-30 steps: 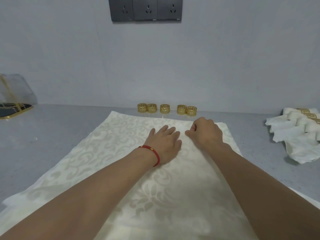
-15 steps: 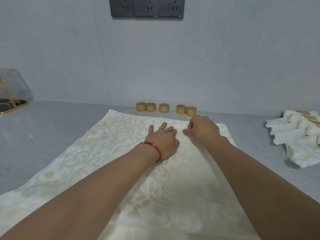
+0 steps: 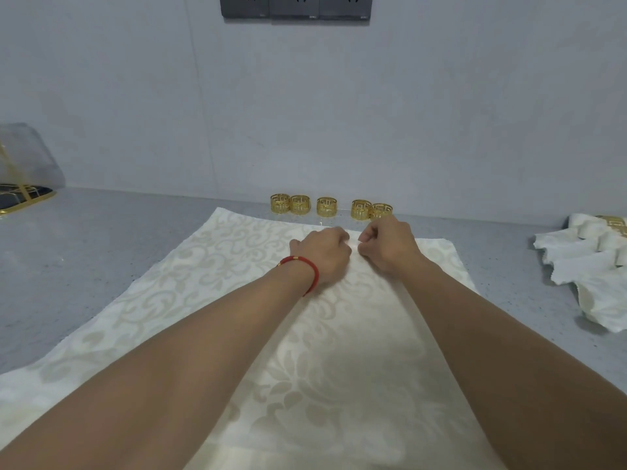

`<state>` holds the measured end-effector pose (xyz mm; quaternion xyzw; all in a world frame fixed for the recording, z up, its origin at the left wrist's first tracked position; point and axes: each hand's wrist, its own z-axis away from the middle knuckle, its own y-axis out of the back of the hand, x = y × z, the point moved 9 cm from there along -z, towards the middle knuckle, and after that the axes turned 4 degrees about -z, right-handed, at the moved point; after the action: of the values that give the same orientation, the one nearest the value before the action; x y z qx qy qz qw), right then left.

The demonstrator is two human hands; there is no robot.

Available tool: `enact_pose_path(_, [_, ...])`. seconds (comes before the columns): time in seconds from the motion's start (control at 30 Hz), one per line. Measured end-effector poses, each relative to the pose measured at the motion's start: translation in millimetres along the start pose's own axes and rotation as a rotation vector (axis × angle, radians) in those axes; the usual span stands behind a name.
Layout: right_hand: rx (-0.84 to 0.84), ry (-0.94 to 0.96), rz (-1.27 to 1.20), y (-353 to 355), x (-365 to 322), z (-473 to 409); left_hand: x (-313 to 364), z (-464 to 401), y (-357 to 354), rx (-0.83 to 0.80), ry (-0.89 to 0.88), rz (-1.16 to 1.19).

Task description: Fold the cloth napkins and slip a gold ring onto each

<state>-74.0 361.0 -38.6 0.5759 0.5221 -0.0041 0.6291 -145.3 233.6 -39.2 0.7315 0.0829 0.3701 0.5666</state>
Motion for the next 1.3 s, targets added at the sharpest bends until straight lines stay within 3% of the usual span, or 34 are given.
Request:
enact_pose_path(0.2, [0.032, 0.102, 0.106, -1, -10, 5, -12, -24, 5, 0.145, 0.108, 0.172])
enact_pose_path(0.33, [0.033, 0.168, 0.174, 2, -11, 8, -10, -27, 8, 0.193, 0.134, 0.097])
enact_pose_path(0.53, [0.011, 0.329, 0.352, -3, -19, 15, -13, -28, 8, 0.131, 0.189, 0.118])
enact_pose_path(0.67, [0.003, 0.365, 0.347, -2, -19, 17, -8, -25, 13, 0.100, 0.151, 0.102])
enact_pose_path(0.87, [0.078, 0.237, 0.013, 14, -5, 23, 3, -28, 8, 0.115, -0.005, -0.036])
enact_pose_path(1.03, [0.009, 0.254, 0.000, 7, -1, 24, 12, -22, 4, 0.205, -0.186, -0.223])
enact_pose_path(1.17, [0.022, 0.388, 0.218, 8, -16, 30, 31, -12, 7, 0.275, -0.429, -0.424])
enact_pose_path(1.3, [-0.048, 0.545, 0.457, 8, -34, 41, 41, -3, 7, 0.235, -0.579, -0.490])
